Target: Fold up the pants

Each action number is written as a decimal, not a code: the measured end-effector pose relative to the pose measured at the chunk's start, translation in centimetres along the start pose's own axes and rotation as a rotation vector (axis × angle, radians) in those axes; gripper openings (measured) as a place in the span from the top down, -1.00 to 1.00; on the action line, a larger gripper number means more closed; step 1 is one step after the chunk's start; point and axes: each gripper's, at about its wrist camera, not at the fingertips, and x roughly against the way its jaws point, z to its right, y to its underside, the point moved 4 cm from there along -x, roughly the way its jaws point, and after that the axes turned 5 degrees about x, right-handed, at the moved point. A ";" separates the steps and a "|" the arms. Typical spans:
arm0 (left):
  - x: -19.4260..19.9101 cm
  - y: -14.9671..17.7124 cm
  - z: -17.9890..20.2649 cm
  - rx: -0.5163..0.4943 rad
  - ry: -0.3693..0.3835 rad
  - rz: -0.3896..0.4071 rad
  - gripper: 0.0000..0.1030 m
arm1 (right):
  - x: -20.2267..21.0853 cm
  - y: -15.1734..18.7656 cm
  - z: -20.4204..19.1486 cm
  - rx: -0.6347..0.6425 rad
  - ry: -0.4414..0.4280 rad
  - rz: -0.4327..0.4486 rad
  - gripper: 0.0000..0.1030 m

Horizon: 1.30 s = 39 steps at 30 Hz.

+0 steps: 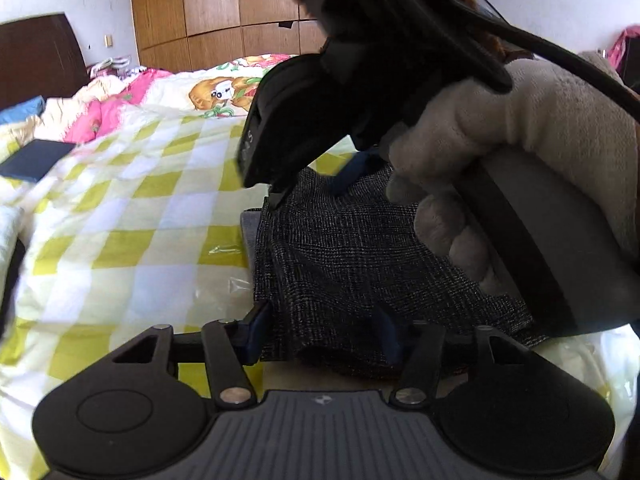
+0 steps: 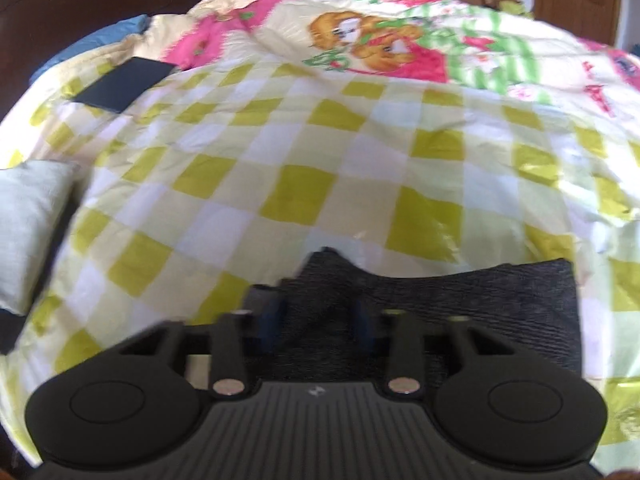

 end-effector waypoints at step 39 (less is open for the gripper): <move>5.5 -0.2 2.0 0.056 -0.080 -0.013 -0.72 | 12.5 11.5 5.3 -0.016 0.157 0.140 0.37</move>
